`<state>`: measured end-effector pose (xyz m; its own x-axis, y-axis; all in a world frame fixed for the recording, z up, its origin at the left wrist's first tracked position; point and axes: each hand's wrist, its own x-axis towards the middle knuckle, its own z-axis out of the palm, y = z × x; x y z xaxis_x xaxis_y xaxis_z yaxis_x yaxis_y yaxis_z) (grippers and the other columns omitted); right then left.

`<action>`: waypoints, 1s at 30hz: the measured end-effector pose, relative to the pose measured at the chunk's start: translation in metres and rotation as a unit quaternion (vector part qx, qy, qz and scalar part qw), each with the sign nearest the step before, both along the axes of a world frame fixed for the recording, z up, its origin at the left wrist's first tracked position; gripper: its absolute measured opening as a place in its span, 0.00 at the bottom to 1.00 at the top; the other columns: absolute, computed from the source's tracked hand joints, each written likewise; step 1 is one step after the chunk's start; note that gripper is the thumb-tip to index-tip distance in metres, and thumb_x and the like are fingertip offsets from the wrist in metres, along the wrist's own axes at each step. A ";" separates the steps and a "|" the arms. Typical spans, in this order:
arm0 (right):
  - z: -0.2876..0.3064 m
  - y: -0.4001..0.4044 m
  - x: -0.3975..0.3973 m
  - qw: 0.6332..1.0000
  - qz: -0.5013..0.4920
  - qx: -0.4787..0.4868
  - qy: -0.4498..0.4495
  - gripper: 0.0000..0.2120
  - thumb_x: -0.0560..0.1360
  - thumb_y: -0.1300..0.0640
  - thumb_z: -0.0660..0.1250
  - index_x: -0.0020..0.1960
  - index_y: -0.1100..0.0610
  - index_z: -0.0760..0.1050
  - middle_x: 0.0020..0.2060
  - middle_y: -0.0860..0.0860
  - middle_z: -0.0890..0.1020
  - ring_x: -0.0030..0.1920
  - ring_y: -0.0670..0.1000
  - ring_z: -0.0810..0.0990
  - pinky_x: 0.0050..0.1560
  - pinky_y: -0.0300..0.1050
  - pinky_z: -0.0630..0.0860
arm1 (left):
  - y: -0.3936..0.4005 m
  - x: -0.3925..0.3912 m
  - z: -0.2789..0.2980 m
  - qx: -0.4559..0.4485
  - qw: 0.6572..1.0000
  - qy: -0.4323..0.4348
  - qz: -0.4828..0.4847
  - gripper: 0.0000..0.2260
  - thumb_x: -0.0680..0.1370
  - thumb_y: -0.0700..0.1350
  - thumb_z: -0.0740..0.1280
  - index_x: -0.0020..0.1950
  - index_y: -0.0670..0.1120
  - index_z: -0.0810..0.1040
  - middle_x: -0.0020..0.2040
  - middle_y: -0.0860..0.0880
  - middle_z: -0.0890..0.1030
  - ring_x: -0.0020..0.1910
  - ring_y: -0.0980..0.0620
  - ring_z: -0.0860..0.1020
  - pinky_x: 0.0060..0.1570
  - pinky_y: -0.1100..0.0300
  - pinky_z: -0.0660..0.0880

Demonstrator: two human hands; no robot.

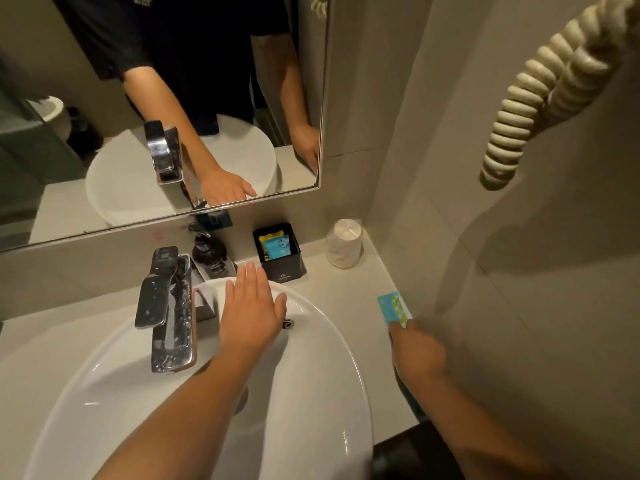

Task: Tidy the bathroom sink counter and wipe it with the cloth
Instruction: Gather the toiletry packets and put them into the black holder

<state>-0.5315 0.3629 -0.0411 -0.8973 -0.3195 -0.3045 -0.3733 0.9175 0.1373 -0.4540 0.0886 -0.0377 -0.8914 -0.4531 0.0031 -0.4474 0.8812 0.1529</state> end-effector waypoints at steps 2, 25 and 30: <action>0.001 0.003 0.003 1.000 -0.015 -0.020 0.011 0.21 0.79 0.59 0.58 0.70 0.50 0.62 0.60 0.55 0.72 0.46 0.56 0.83 0.44 0.51 0.79 | -0.001 0.000 -0.001 0.001 1.000 0.002 -0.001 0.31 0.80 0.59 0.44 0.77 0.41 0.50 0.79 0.40 0.54 0.78 0.42 0.49 0.75 0.45 0.48; 0.149 -0.204 -0.088 0.742 0.046 -0.658 -0.123 0.15 0.75 0.55 0.68 0.30 0.47 0.76 0.26 0.45 0.74 0.29 0.43 0.70 0.34 0.43 0.67 | 0.000 -0.070 0.133 0.375 0.828 0.386 0.156 0.08 0.79 0.47 0.65 0.54 0.50 0.81 0.48 0.52 0.83 0.47 0.54 0.80 0.47 0.58 0.76; 0.117 -0.223 -0.095 0.740 0.036 -0.657 -0.140 0.10 0.75 0.58 0.69 0.35 0.57 0.77 0.31 0.50 0.75 0.32 0.46 0.71 0.37 0.43 0.69 | -0.020 -0.080 0.109 0.361 0.828 0.369 0.218 0.05 0.79 0.46 0.65 0.48 0.49 0.81 0.40 0.54 0.82 0.39 0.55 0.78 0.37 0.70 0.71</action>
